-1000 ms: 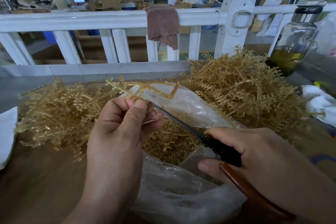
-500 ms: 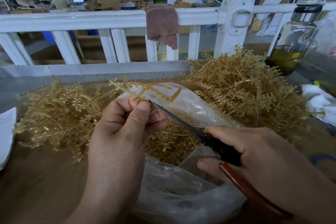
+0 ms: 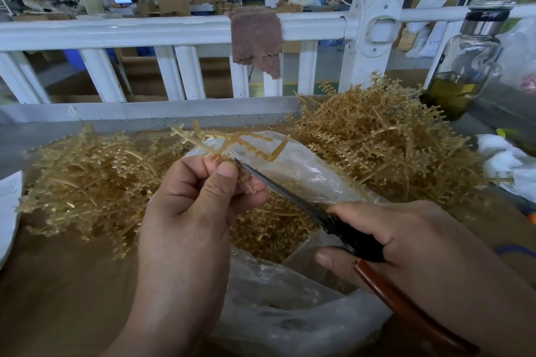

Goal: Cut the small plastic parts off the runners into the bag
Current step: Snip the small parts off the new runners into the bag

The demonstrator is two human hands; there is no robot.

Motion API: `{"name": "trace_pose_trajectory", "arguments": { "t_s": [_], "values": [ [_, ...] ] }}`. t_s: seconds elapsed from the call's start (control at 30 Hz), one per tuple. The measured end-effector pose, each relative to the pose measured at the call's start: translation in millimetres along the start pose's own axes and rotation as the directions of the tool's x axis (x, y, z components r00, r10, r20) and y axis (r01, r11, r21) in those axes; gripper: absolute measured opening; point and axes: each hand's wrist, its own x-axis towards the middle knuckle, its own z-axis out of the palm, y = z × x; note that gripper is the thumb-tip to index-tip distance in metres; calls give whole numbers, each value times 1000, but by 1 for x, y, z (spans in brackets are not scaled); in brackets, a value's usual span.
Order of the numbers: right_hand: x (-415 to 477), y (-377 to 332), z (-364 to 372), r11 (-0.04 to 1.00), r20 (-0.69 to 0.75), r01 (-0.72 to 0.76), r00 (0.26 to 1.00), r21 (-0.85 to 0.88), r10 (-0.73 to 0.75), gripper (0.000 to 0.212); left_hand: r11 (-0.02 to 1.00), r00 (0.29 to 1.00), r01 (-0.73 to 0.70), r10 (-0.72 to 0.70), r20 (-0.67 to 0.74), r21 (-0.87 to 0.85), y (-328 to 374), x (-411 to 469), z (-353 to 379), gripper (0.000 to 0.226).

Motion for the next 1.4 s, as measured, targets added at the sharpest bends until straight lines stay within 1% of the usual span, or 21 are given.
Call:
{"name": "trace_pose_trajectory", "arguments": {
  "t_s": [0.17, 0.37, 0.47, 0.57, 0.7, 1.03, 1.13, 1.4],
  "values": [
    [0, -1, 1, 1000, 3, -1, 1000, 29, 1, 43, 1000, 1000, 2, -2, 9, -12, 2, -1, 1, 17],
    [1, 3, 5, 999, 27, -30, 999, 19, 29, 54, 999, 999, 35, -35, 2, -5, 2, 1, 1, 16],
    [2, 4, 6, 999, 30, -30, 999, 25, 29, 58, 999, 999, 46, -46, 17, -28, 1, 1, 1, 14],
    [2, 4, 6, 999, 24, -33, 999, 34, 32, 59, 999, 999, 39, -38, 37, -37, 1, 1, 2, 15],
    [0, 3, 4, 998, 18, -29, 999, 59, 28, 54, 998, 999, 24, -22, 38, -50, 1, 1, 3, 15],
    [1, 4, -1, 995, 64, -22, 998, 94, 16, 57, 999, 995, -6, 11, 97, -52, 1, 1, 1, 22],
    [1, 5, 0, 995, 66, -25, 998, 98, 18, 55, 999, 996, -1, 6, 93, -46, 0, 0, 2, 20],
    [0, 6, 0, 988, 95, -56, 995, 142, 43, 62, 999, 999, 4, -2, 52, -42, 1, -1, 3, 24]
  ]
}}
